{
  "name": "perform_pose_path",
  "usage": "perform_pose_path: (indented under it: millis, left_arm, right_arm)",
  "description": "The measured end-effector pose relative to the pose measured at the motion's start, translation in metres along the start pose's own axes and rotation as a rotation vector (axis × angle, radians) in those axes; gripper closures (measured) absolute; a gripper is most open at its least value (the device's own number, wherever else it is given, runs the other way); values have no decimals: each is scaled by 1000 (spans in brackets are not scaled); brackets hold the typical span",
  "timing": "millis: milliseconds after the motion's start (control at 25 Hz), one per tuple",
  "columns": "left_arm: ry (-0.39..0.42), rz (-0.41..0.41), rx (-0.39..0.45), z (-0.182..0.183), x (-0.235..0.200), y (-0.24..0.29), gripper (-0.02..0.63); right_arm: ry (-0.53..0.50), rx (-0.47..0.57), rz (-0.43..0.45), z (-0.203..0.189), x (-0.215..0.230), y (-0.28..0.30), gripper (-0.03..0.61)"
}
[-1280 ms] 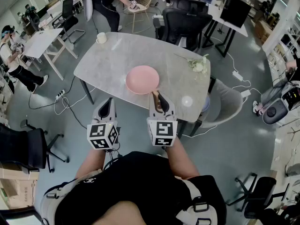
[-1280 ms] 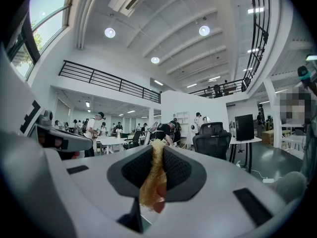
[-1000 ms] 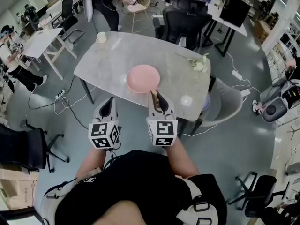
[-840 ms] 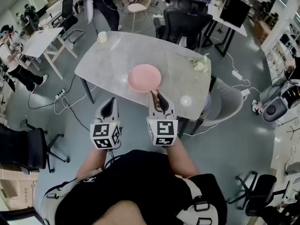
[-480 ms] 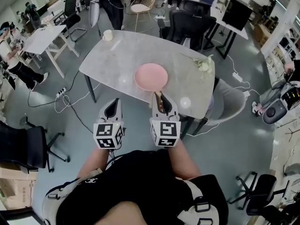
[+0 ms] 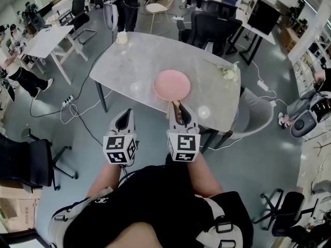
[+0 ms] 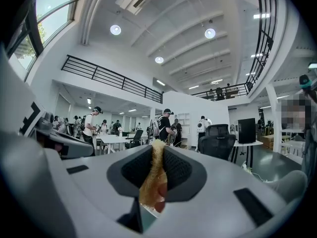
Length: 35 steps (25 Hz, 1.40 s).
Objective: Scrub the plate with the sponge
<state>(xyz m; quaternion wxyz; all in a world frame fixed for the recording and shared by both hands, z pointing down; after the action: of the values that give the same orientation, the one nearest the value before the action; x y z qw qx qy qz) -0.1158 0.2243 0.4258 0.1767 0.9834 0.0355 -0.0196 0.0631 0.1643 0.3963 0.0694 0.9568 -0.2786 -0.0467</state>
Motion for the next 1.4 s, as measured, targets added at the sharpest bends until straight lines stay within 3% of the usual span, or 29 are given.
perform_pose_path:
  millis: [360, 1080, 1400]
  left_arm:
    - [-13, 33, -23, 8, -21, 45, 609]
    - [71, 84, -110, 84, -21, 239, 609]
    - [40, 19, -192, 81, -29, 287, 609]
  right_arm:
    - [-3, -4, 24, 1, 20, 53, 514]
    - [82, -41, 80, 6, 142, 225, 514]
    - [108, -77, 58, -2, 162, 256, 514]
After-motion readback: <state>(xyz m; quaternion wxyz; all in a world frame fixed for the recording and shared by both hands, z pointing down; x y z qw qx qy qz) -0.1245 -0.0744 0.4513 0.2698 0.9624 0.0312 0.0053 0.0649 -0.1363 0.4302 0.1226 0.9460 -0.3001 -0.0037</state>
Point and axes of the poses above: the fingertips, and each gripper's own axes: y forward along the fingers, x to its right, z out of its top, the point moved 3 cm from there along -y, backward along the fingers, and after that the axes turned 8 degrees about -x, right-handed, at the moved point
